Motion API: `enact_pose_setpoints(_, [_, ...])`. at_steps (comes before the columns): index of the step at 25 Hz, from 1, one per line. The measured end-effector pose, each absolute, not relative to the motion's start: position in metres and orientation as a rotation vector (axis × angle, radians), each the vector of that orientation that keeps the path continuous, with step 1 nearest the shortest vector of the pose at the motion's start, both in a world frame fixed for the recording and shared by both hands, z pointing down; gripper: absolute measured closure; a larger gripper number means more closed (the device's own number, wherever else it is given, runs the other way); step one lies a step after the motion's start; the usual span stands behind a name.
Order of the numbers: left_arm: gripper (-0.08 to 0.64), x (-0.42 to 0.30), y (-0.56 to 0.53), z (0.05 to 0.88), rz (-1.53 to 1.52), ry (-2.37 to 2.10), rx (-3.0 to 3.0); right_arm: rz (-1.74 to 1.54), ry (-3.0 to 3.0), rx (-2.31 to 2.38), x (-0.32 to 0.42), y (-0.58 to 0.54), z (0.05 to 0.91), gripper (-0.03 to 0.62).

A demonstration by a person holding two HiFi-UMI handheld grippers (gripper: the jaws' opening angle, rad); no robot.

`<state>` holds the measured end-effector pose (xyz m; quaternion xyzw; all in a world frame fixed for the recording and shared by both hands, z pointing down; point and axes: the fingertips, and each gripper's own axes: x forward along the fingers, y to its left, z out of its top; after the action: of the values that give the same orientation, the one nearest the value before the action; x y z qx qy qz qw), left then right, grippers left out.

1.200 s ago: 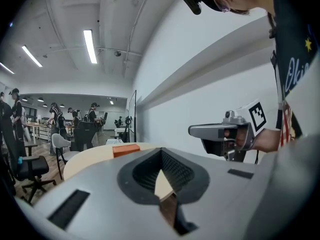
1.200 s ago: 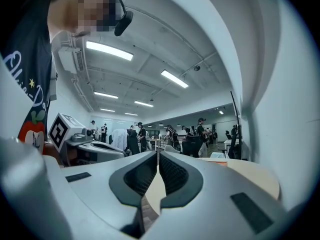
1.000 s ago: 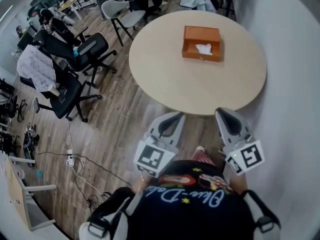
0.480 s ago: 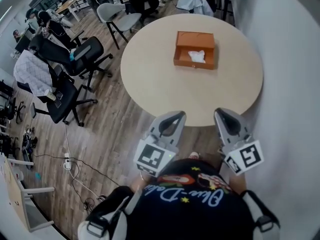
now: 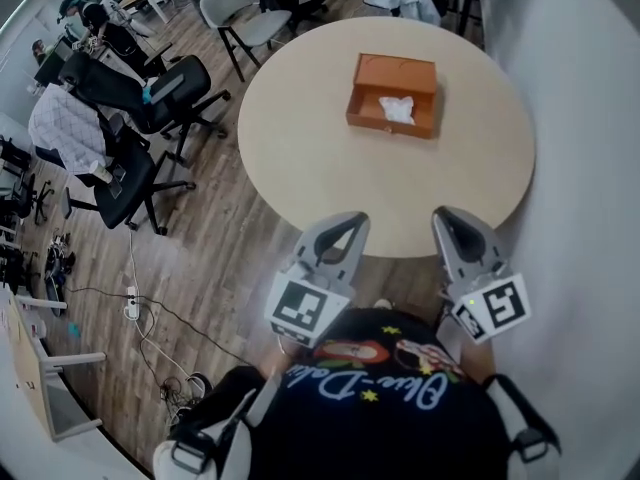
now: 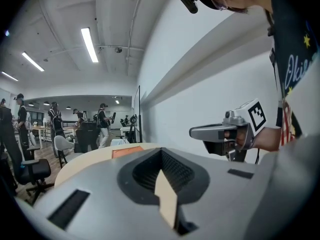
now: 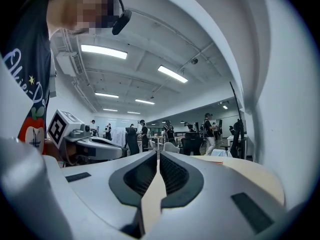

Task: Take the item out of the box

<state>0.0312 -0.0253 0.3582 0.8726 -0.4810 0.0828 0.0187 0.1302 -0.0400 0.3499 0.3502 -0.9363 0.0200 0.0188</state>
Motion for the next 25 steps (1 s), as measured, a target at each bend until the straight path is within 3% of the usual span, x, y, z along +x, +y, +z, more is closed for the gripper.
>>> enact_pose_setpoints(25, [0.575, -0.020, -0.177, 0.371, 0.247, -1.425, 2.726, 0.078, -2.826, 1.095, 0.074, -0.172, 0.372, 0.592])
